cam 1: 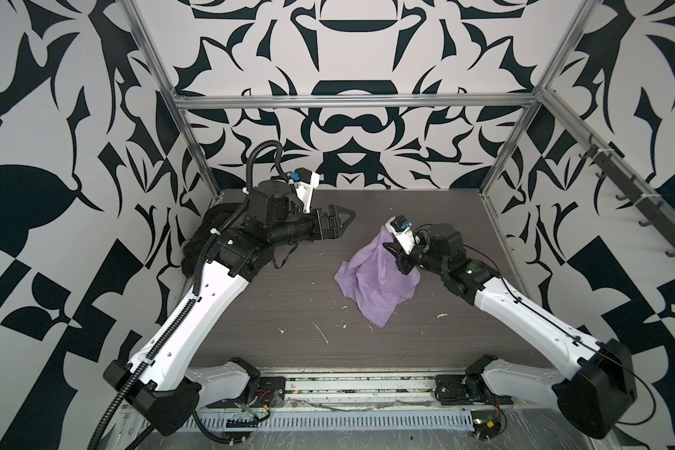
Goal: Pick out a specific cloth from the pile
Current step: 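Lower the lavender cloth onto the table center with the right gripper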
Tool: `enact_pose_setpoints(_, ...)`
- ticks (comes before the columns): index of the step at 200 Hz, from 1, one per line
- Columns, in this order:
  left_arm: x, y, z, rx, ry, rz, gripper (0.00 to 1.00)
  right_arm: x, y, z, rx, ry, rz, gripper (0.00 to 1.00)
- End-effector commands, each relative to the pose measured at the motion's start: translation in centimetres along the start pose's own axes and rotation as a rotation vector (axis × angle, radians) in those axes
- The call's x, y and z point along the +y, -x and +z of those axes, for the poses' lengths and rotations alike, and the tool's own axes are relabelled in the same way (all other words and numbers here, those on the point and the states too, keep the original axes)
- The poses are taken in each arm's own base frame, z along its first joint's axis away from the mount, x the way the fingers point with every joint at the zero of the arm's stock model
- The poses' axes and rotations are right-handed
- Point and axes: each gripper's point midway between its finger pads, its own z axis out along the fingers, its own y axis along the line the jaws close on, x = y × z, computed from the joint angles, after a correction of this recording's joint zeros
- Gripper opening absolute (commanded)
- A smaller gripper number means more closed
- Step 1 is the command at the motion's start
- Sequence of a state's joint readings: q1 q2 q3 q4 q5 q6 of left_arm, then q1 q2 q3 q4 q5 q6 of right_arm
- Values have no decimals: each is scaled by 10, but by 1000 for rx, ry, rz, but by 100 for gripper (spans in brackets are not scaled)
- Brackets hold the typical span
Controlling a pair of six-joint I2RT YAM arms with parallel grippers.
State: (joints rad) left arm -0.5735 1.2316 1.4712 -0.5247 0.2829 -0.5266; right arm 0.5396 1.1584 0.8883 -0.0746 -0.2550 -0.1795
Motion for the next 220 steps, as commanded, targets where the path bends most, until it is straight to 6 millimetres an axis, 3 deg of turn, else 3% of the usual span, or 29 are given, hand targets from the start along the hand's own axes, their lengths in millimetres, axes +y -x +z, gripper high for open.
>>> enact_pose_setpoints(1,4,-3,-2,3,16,-4,100,18,10,-8,-49,56,29,0)
enact_pose_setpoints(74,4,0,-1,-1,15,-5,100,65,-3,-2,-21,150,44,0)
enact_pose_setpoints(117,4,0,3,3,12,-6,100,102,-20,9,12,223,57,0)
enact_pose_setpoints(147,6,0,4,4,21,-2,100,117,-31,18,21,260,85,0)
enact_pose_setpoints(174,7,0,5,-1,20,-1,100,117,-45,23,39,258,99,0)
enact_pose_setpoints(220,10,-5,4,3,28,-4,100,79,-47,26,28,148,94,0)
